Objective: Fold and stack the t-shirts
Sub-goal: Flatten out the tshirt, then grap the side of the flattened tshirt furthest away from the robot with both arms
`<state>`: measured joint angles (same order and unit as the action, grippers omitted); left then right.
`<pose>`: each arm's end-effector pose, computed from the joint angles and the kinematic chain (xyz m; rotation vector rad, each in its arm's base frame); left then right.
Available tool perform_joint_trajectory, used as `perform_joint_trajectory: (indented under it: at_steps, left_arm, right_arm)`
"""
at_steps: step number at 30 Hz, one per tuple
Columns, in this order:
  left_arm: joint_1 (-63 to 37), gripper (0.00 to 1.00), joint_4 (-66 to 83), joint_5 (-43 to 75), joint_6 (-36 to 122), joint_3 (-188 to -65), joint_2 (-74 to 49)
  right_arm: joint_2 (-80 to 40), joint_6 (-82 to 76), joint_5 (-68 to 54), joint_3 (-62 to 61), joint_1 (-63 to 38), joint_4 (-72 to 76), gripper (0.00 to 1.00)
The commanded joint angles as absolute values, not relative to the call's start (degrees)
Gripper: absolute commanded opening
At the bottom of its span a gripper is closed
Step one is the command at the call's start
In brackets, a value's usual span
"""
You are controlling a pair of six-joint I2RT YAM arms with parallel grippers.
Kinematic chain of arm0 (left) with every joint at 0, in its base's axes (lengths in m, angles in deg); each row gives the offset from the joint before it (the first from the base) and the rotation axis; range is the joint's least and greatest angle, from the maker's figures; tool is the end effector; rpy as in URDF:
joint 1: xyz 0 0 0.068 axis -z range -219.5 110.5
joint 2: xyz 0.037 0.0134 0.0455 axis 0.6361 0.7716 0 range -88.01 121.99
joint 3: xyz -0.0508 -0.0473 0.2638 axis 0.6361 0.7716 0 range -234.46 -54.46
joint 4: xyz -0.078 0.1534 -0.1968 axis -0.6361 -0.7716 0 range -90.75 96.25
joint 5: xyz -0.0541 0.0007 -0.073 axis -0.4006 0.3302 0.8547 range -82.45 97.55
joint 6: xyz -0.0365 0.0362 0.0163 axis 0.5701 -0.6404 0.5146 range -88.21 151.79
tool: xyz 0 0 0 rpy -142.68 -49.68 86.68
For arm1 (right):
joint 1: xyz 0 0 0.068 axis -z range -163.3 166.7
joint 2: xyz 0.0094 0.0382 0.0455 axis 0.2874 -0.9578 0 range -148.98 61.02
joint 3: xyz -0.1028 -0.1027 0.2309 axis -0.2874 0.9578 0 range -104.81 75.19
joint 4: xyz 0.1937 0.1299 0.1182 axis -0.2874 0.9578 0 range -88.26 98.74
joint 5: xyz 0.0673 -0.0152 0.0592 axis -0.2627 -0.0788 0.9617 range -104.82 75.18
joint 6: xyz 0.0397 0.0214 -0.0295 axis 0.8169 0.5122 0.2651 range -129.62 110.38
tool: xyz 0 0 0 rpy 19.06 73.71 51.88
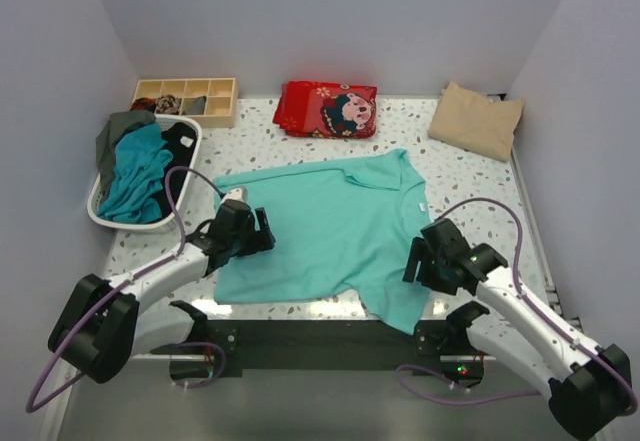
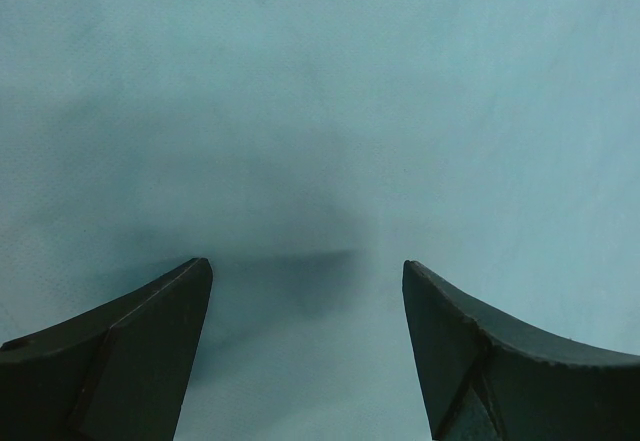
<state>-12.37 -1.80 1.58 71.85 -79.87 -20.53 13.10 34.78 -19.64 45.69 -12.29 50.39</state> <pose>0.1896 -0.0930 0.1538 -0.3256 2.4577 -0.3897 0.1214 0.0637 0.1881 0.3936 2.7330 0.2415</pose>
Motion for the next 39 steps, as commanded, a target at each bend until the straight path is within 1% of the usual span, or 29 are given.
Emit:
perform_joint_trajectory:
  at_steps: [1, 3, 5, 6, 7, 8, 9, 10, 11, 12, 13, 15, 16, 17, 19, 20, 23, 27, 31, 34, 35, 39]
  left_arm:
    - [-10.6, 0.82, -12.9, 2.6, 75.1, -77.1, -22.2]
    - [-10.5, 0.83, -11.4, 1.5, 73.5, -78.6, -24.5]
    - [-10.5, 0.84, -11.5, -2.9, 71.1, -81.6, -25.5]
    - [-10.5, 0.85, -11.4, -4.6, 70.3, -85.4, -25.3]
    - [-10.5, 0.86, -11.2, -7.4, 69.3, -87.5, -24.7]
    - [-10.6, 0.87, -11.1, -9.0, 67.8, -89.6, -22.9]
    - [-10.6, 0.88, -11.6, -10.8, 67.4, -94.5, -21.4]
    - [-10.7, 0.95, -11.9, -14.2, 67.0, -96.9, -19.9]
    - [-10.8, 1.00, -12.3, -15.9, 66.6, -99.3, -16.5]
    - [-11.0, 1.00, -13.3, -17.6, 66.6, -103.5, -14.7]
    - [-11.5, 1.00, -12.8, -18.8, 66.0, -104.9, -11.7]
    - [-14.4, 1.00, -8.8, -18.2, 64.0, -106.7, -9.2]
    - [-15.9, 1.00, -7.3, -14.0, 63.5, -106.9, -6.9]
    - [-20.3, 1.00, -6.1, -11.4, 63.7, -107.1, -5.8]
    - [-24.7, 1.00, -3.7, -6.4, 64.8, -107.1, -3.0]
    - [-27.3, 1.00, -2.9, -6.1, 65.3, -107.1, -2.4]
    - [-28.5, 1.00, -2.5, -8.1, 65.3, -107.3, -0.7]
    - [-29.0, 1.00, -4.2, -11.8, 67.0, -107.3, 0.9]
    - [-30.1, 1.00, -2.5, -10.1, 68.1, -105.9, 1.8]
    - [-31.4, 1.00, -2.5, -9.8, 67.8, -106.1, 2.5]
    - [-32.1, 1.00, -2.5, -9.5, 67.7, -106.1, 2.5]
    - [-34.3, 1.00, -0.4, -7.0, 67.9, -104.1, 1.6]
  right_arm:
    - [15.9, 39.0, -25.4, 43.4, -12.7, 56.2, 0.75]
    - [14.7, 37.9, -24.9, 41.6, -12.6, 51.0, 0.76]
    - [12.6, 34.3, -24.7, 39.3, -12.6, 46.0, 0.77]
    - [9.5, 32.8, -25.2, 38.2, -12.6, 42.0, 0.77]
    - [7.3, 30.7, -27.8, 35.2, -12.7, 41.0, 0.79]
    - [5.3, 29.3, -29.5, 33.7, -12.6, 39.6, 0.81]
    - [3.3, 27.7, -30.9, 32.1, -12.6, 37.4, 0.83]
    - [-1.3, 25.0, -33.9, 30.0, -12.5, 36.3, 0.84]
    - [-3.2, 23.3, -34.4, 26.7, -12.4, 34.6, 0.84]
    - [-5.6, 21.6, -34.8, 25.0, -12.0, 31.7, 0.84]
    - [-9.3, 19.4, -34.8, 22.0, -11.3, 30.1, 0.84]
    - [-13.3, 17.6, -29.1, 19.4, -7.3, 25.1, 0.84]
    - [-15.2, 17.3, -27.2, 16.9, -5.6, 23.7, 0.83]
    - [-19.2, 17.0, -23.3, 15.8, -2.9, 22.6, 0.82]
    - [-23.2, 15.9, -20.1, 11.7, -0.7, 20.6, 0.81]
    - [-26.4, 15.3, -18.1, 10.4, 0.4, 19.9, 0.81]
    - [-31.6, 14.1, -16.1, 4.9, 3.2, 20.1, 0.81]
    - [-39.9, 15.2, -4.7, 0.6, 8.4, 19.2, 0.77]
    - [-45.2, 19.5, 5.8, 0.6, 13.2, 14.4, 0.65]
    - [-47.3, 19.8, 9.2, 0.0, 14.5, 12.9, 0.62]
    - [-47.5, 19.4, 8.9, -0.2, 14.6, 13.3, 0.60]
    - [-47.4, 18.9, 9.8, 0.2, 14.6, 13.1, 0.57]
